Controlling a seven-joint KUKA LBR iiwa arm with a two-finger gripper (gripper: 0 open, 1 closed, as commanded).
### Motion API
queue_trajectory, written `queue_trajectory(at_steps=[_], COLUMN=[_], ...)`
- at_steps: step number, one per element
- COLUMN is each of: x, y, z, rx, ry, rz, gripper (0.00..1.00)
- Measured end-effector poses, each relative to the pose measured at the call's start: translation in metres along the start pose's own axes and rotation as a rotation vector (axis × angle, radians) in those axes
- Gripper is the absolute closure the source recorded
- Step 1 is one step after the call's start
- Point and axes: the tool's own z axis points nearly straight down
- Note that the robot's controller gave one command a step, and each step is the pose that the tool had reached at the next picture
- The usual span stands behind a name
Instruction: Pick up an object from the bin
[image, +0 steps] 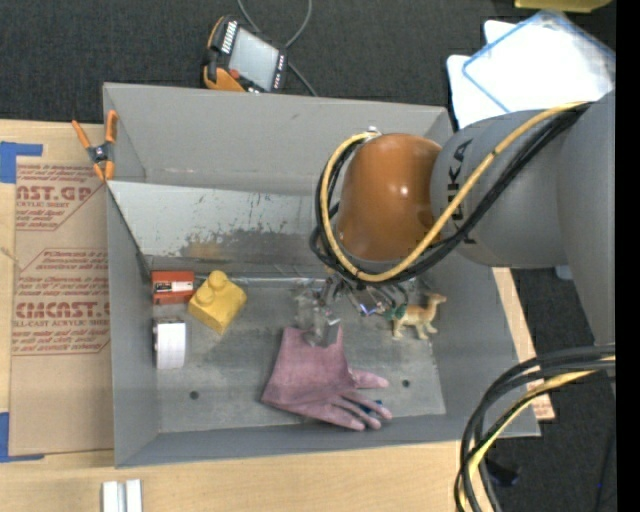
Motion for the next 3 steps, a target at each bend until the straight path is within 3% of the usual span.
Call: queue_trajectory(at_steps=[1,2,3], x=[-0.032,-0.007,-0.037], y=[0.022,0.003,0.016], z=[-0.032,-0.023,-0.021], rx=[0.001,0.002,0.000], ry=[-0.008,-0.011,-0.013], rz=[-0.107,-0.031,-0.058], gripper=[1.00,1.00,1.00])
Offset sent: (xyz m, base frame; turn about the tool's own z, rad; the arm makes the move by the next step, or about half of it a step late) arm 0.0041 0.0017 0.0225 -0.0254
